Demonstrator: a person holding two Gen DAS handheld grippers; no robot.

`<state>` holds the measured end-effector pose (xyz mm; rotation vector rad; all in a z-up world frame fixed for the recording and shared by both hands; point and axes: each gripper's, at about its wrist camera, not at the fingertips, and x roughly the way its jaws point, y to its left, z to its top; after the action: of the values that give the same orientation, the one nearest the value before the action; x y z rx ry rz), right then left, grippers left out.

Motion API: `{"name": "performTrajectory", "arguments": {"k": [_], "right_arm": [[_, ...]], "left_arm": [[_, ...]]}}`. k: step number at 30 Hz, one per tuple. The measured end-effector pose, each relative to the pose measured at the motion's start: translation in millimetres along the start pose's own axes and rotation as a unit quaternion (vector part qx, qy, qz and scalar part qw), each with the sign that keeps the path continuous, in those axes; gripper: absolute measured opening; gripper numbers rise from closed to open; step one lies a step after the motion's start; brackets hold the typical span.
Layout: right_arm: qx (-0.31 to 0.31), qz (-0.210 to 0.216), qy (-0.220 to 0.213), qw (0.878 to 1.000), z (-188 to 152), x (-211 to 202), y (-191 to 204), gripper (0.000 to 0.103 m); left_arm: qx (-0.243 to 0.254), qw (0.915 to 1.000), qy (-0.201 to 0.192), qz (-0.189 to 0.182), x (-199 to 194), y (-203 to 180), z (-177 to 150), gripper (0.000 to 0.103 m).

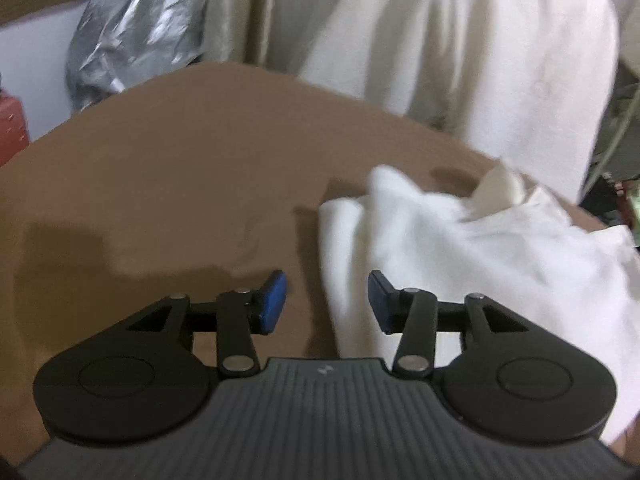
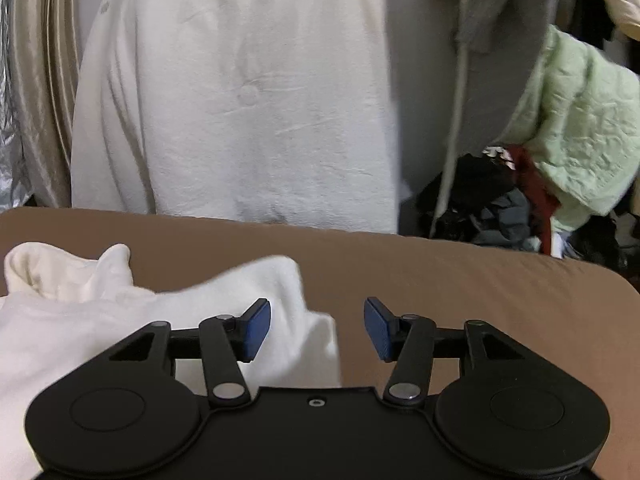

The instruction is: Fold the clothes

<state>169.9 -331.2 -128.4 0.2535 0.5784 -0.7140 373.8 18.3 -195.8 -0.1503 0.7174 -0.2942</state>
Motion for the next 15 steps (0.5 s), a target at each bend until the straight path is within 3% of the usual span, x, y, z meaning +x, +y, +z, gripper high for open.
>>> {"name": "performTrajectory", "arguments": {"k": [4, 7, 9, 10, 11, 12, 13, 14, 15], "right_arm": [[0.065, 0.051, 0.026, 0.996, -15, -14, -32, 0.057], [0.122, 0.095, 0.069, 0.985, -30, -14, -52, 0.057], [0.148, 0.122, 0.101, 0.976, -47, -18, -56, 0.057], [0.149, 0.128, 0.108, 0.975, -56, -23, -55, 0.057], [0.146, 0.132, 0.115, 0.974, -66, -26, -54, 0.058], [0.137, 0.133, 0.121, 0.974, -75, -27, -51, 0.058], [0.122, 0.134, 0.124, 0.975, -84, -28, -47, 0.048], [0.101, 0.135, 0.113, 0.979, -89, -32, -41, 0.01], [0.077, 0.134, 0.087, 0.984, -90, -38, -35, 0.008]], "left_arm": [[-0.003, 0.9984, -0.008, -0.055, 6, -12, 1, 0.06], [0.023, 0.9943, 0.071, -0.077, 26, -28, -9, 0.095], [0.061, 0.9907, 0.11, -0.051, 38, -40, -21, 0.096], [0.082, 0.9904, 0.103, -0.041, 40, -44, -28, 0.093], [0.091, 0.9909, 0.092, -0.038, 40, -45, -32, 0.06], [0.091, 0.9915, 0.086, -0.037, 39, -45, -35, 0.034], [0.076, 0.9927, 0.085, -0.04, 37, -41, -34, 0.017], [0.046, 0.9944, 0.085, -0.043, 31, -35, -30, 0.014], [0.026, 0.9958, 0.077, -0.042, 22, -30, -26, 0.013]]}}
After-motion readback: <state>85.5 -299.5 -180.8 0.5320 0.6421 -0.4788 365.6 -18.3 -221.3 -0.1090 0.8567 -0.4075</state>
